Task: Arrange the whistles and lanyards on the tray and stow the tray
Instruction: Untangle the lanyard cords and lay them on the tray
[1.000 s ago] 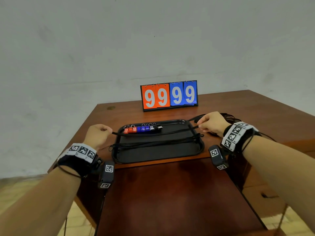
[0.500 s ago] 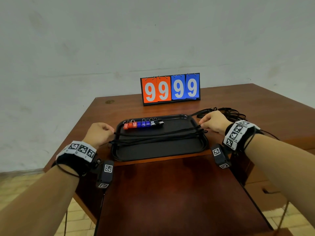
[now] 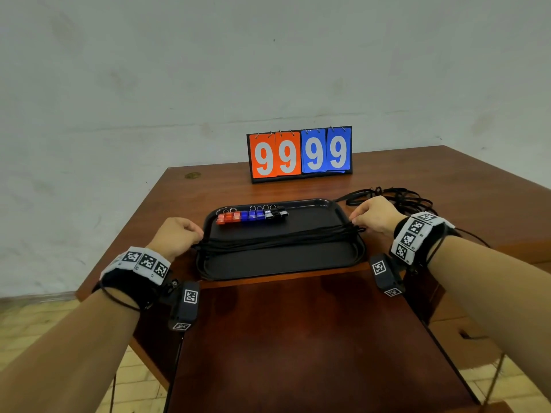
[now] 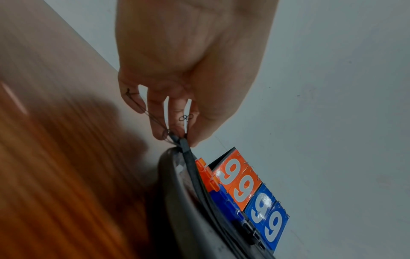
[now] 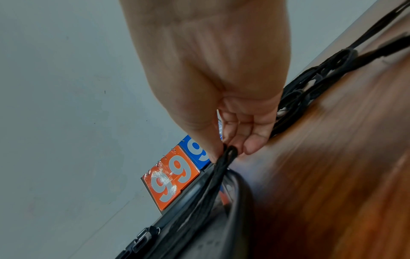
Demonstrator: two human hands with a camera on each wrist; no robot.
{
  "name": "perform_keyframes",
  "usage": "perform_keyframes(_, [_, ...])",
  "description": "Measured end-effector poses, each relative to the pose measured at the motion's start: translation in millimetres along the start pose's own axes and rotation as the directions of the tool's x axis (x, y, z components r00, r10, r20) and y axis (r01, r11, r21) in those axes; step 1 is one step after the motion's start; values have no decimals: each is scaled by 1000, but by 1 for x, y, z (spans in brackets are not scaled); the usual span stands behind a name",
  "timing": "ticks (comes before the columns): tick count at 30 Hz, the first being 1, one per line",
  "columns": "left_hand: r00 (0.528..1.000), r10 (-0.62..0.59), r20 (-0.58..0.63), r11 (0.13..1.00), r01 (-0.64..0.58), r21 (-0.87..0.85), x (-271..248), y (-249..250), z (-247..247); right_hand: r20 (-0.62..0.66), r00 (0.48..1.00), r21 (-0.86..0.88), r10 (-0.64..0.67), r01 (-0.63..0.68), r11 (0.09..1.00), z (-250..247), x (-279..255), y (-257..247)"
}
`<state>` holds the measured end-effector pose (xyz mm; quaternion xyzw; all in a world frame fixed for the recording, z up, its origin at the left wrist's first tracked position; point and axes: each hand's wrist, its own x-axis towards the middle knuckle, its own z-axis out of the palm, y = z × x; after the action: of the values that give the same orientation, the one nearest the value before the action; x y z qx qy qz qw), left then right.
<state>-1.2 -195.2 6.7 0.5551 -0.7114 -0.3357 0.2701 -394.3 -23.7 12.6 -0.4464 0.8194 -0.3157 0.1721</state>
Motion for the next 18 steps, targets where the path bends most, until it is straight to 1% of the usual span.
perform_keyframes(5, [1000, -10, 6, 1000, 10, 12, -1, -1, -2, -2, 1000, 27, 18, -18, 999, 1, -3, -2])
perform_keyframes(8, [998, -27, -51, 1000, 27, 2, -3, 0, -5, 10, 999, 48, 30, -31, 998, 0, -5, -3])
perform_keyframes(10, [996, -13, -88, 1000, 12, -8, -5, 4, -7, 0, 999, 60, 40, -40, 997, -2, -7, -5])
perform_keyframes(13, [994, 25, -110, 1000, -26, -7, -10, 16, -9, -36, 999, 106, 39, -35, 994, -8, -11, -9])
perform_keyframes(18, [994, 99, -47, 994, -101, -46, -18, 56, 7, -156, 987, 215, 26, 8, 977, -28, -19, -14])
